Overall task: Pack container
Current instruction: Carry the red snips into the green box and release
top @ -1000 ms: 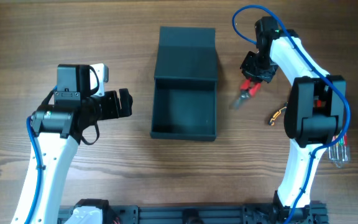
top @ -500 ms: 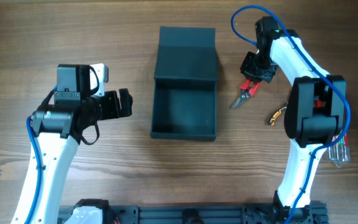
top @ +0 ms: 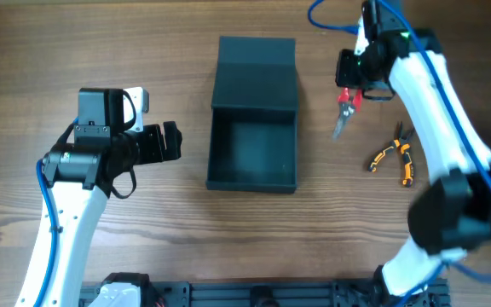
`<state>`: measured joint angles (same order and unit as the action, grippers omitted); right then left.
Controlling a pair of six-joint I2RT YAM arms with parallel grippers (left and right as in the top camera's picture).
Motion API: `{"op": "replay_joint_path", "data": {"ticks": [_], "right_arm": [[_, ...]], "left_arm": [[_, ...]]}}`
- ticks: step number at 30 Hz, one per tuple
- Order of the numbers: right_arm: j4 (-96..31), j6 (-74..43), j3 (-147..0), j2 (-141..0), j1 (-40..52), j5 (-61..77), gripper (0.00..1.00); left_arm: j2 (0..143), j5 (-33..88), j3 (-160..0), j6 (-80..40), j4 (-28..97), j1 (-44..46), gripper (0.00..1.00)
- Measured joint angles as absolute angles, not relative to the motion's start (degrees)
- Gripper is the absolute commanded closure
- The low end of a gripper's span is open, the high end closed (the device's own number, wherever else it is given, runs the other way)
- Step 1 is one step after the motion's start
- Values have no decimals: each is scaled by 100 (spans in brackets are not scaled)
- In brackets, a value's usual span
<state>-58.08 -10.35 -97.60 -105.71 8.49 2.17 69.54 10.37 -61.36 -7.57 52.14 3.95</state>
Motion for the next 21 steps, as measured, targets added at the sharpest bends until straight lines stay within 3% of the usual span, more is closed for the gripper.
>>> {"op": "replay_joint_path", "data": {"ticks": [6,11,21], "right_arm": [[-6416,1094,-9819,-9566,2198,429,96],[-6639,2471,-9819,-9579,3374,563,96],[-6337,3586,-9786,-10143,4132,768,96]], "left_arm": [[6954,1037,-6136,-760,5218,395,0],[6954,1037,-6136,-757,5227,395,0],[6954,1037,-6136,-760,5262,395,0]]}}
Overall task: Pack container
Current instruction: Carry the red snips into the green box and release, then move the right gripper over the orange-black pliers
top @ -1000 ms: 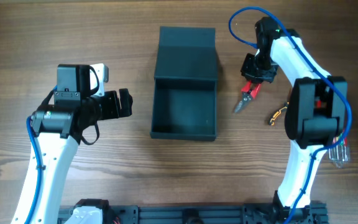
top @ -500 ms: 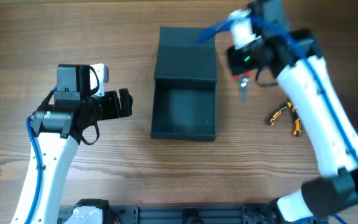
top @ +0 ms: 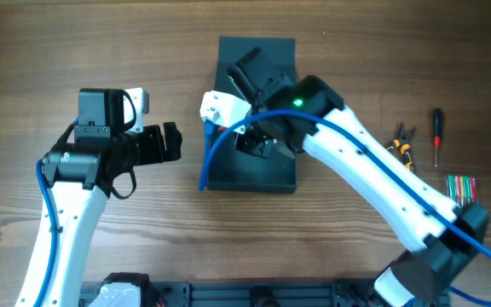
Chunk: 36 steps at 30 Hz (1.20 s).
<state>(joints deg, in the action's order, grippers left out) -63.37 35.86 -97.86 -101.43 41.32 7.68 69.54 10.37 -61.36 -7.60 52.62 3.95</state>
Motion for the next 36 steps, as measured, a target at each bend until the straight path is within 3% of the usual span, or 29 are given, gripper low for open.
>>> {"op": "replay_joint_path", "data": {"ticks": [12,22,34,36], "right_arm": [[-6208,3865,-9773,-11338,4128,792,96],[-5848,4204,-9708,-11432,4032,814,96],[-5151,4967,-8718,-11434,3750,1072,96],[-5054,5000,-8560,-11434,3745,1103,89]], "left_arm": [[6954,257,-6136,-412,5553,224,0],[6954,-60,-6136,-174,5653,-1026,0],[6954,-60,-6136,-113,5653,-1111,0],[6954,-60,-6136,-113,5655,-1111,0]]}}
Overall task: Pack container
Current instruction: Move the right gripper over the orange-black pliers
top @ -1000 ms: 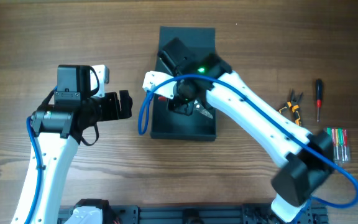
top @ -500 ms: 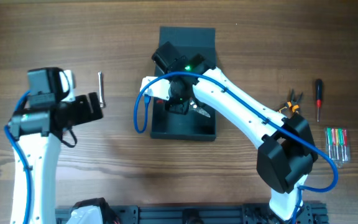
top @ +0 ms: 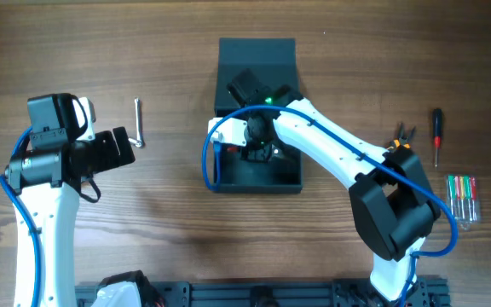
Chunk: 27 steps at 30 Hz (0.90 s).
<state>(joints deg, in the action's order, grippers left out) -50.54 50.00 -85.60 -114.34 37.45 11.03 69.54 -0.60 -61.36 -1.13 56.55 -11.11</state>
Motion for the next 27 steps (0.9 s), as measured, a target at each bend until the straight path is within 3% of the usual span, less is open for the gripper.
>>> {"op": "replay_joint_path", "data": {"ticks": [2,5,6,7,15,23,26,27], "right_arm": [[-5039,5015,-8497,-11434,3745,1118,59],[-5015,5041,-8484,-11434,3743,1118,39],[-5009,5026,-8484,-11434,3743,1118,25],[-5009,5006,-8484,-11434,3743,1118,1],[-5135,4484,-8611,-11434,3743,1155,0],[-6386,2154,-10794,-11072,3520,569,0],[-6855,862,-11345,-10794,3236,86,0],[-7166,366,-11646,-10460,2770,-309,0]], "left_arm": [[6954,-60,-6136,-113,5658,-1111,0],[6954,-58,-6136,-113,5655,-1111,0],[6954,-58,-6136,-113,5655,-1111,0],[6954,-58,-6136,-113,5655,-1111,0],[6954,-58,-6136,-113,5655,-1111,0],[6954,-27,-6136,-113,5658,-1111,0],[6954,-14,-6136,-113,5658,-1111,0],[6954,-14,-6136,-113,5653,-1111,0]]}}
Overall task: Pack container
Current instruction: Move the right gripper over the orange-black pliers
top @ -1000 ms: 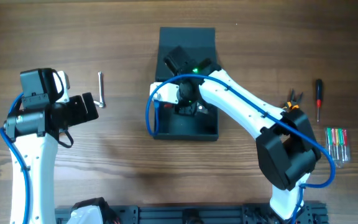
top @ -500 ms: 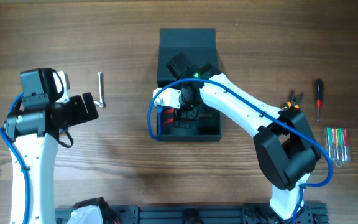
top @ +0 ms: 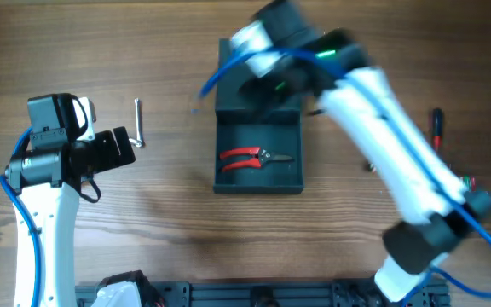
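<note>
The black box (top: 214, 162) stands open at the table's middle, its lid (top: 228, 64) laid back behind it. Red-handled pliers (top: 250, 158) lie flat on the box floor, touched by nothing. My right arm is a motion-blurred sweep above the lid and the box's back edge. Its gripper (top: 264, 85) shows only as a dark smear, so its jaws cannot be read. My left gripper (top: 124, 148) hangs at the far left, open and empty, just below a small allen key (top: 139, 122).
A red-handled screwdriver (top: 437, 128) lies at the right. Coloured screwdrivers (top: 465, 181) peek out beside the right arm, which hides the table between them and the box. The rig's black frame (top: 262, 297) runs along the front edge.
My right gripper was down inside the box. Now the arm is raised and blurred over the lid, and the red-handled pliers lie uncovered in the box. The left arm has not moved.
First my right gripper held the red-handled pliers in the air right of the box, with the left gripper near the box's left side. Then the right arm was over the box. Then it reached inside, and the left arm stood further left. Now the pliers rest in the box.
</note>
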`<state>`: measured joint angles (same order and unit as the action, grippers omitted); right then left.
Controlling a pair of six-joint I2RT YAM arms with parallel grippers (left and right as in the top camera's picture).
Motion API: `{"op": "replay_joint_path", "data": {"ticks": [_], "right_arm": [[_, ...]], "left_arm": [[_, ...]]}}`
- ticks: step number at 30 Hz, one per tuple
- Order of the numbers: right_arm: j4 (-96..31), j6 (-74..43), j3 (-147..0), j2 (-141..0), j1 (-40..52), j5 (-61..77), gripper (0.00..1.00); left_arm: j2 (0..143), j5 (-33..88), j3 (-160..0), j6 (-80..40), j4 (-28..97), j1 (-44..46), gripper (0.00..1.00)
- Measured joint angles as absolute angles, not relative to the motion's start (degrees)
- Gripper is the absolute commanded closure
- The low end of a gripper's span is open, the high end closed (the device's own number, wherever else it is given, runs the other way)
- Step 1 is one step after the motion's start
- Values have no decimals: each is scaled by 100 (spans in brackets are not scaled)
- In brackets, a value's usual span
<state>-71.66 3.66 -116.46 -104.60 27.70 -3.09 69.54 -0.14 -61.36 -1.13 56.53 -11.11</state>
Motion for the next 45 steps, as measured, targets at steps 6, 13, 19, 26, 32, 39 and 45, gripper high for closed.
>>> {"op": "replay_joint_path", "data": {"ticks": [6,13,19,26,32,39,45], "right_arm": [[-8691,-2128,-11815,-9883,563,-775,0],[-8510,-2910,-10619,-9883,-174,-788,0],[-7317,-3179,-8726,-9911,-189,-495,0],[-6053,-3330,-7325,-9911,-189,-403,0],[-5122,-3312,-6608,-9911,-189,-388,0],[-4626,-3251,-6445,-9911,-189,-517,0],[-4525,-3343,-6302,-9911,-189,-805,0]], "left_arm": [[6954,115,-6136,-113,5638,-1111,0],[6954,158,-6136,-113,5638,-1111,0],[6954,158,-6136,-113,5636,-1111,0],[6954,158,-6136,-113,5655,-1111,0],[6954,158,-6136,-113,5662,-1111,0],[6954,158,-6136,-113,5677,-1111,0],[6954,158,-6136,-113,5682,-1111,0]]}}
